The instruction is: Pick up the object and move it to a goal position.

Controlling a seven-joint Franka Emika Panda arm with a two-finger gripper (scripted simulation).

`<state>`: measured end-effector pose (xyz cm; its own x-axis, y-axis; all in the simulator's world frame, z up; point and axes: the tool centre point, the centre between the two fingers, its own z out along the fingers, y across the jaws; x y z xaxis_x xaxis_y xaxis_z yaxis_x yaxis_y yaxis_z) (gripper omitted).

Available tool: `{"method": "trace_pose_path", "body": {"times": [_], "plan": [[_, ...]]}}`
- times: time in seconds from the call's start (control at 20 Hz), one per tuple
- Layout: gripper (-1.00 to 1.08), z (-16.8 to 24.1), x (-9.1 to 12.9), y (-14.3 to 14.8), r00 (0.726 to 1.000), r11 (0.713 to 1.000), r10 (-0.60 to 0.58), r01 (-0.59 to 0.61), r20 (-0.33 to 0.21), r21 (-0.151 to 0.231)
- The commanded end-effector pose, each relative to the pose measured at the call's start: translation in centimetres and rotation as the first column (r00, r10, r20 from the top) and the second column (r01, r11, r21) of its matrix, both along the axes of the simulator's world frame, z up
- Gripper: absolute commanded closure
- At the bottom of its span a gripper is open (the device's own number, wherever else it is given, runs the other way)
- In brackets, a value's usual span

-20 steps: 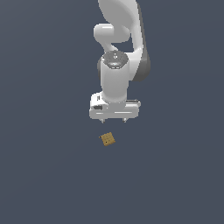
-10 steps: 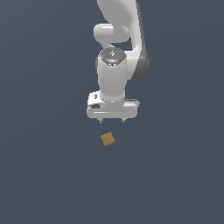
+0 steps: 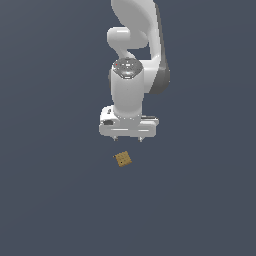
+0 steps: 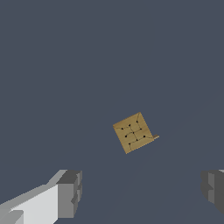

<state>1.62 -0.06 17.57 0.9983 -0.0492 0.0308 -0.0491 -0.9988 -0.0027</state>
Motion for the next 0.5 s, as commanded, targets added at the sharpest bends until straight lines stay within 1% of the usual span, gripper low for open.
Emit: {"method": "trace_pose_path", "body": {"times": [0.0,0.25,0.45], "plan": [[-0.92,-0.4,0.1,-0.1,0.999,0.999,-0.037,0.037,-0.002,0.003],[-0.92,-1.5,0.2,-0.3,0.990,0.990,-0.140,0.140,-0.007,0.009],[-0.92,-2.6,0.4,-0.5,0.969,0.969,-0.247,0.247,-0.013,0.014]]}}
